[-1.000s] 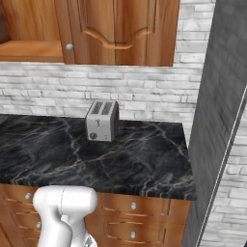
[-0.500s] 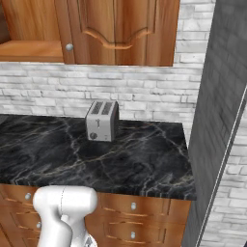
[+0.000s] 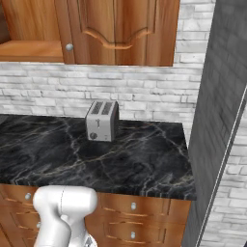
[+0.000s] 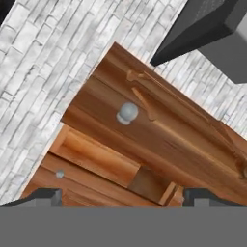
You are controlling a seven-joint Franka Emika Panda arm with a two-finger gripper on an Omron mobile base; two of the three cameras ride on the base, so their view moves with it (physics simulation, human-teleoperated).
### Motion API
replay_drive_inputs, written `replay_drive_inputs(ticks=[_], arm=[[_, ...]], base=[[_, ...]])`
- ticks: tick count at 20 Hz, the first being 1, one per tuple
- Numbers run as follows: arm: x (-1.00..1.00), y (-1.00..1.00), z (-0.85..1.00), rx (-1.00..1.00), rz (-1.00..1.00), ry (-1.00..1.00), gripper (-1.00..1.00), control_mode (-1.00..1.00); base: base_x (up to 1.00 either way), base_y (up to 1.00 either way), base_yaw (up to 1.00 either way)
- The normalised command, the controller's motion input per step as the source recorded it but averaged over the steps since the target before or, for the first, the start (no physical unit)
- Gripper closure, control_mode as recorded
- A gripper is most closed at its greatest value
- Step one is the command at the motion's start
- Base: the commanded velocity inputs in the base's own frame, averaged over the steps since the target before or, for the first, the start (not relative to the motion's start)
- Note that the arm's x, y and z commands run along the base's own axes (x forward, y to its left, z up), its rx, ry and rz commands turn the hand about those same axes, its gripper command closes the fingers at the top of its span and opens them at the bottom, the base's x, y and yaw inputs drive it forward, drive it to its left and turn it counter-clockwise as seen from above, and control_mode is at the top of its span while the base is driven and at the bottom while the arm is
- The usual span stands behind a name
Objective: Close all open cabinet doors.
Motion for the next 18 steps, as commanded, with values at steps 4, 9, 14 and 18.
replay_drive_inputs(ticks=[4, 9, 14, 18], arm=[[0.46, 0.64, 0.00, -0.06, -0.01, 0.00, -1.00, -1.00], [0.49, 0.50, 0.00, -0.04, -0.08, 0.02, -1.00, -1.00], [0.53, 0.41, 0.00, -0.04, -0.16, 0.04, -1.00, -1.00], [0.53, 0.44, 0.00, -0.04, -0.17, 0.05, -1.00, -1.00]], base=[[0.00, 0.00, 0.00], [0.00, 0.00, 0.00], [0.00, 0.00, 0.00], [0.00, 0.00, 0.00]])
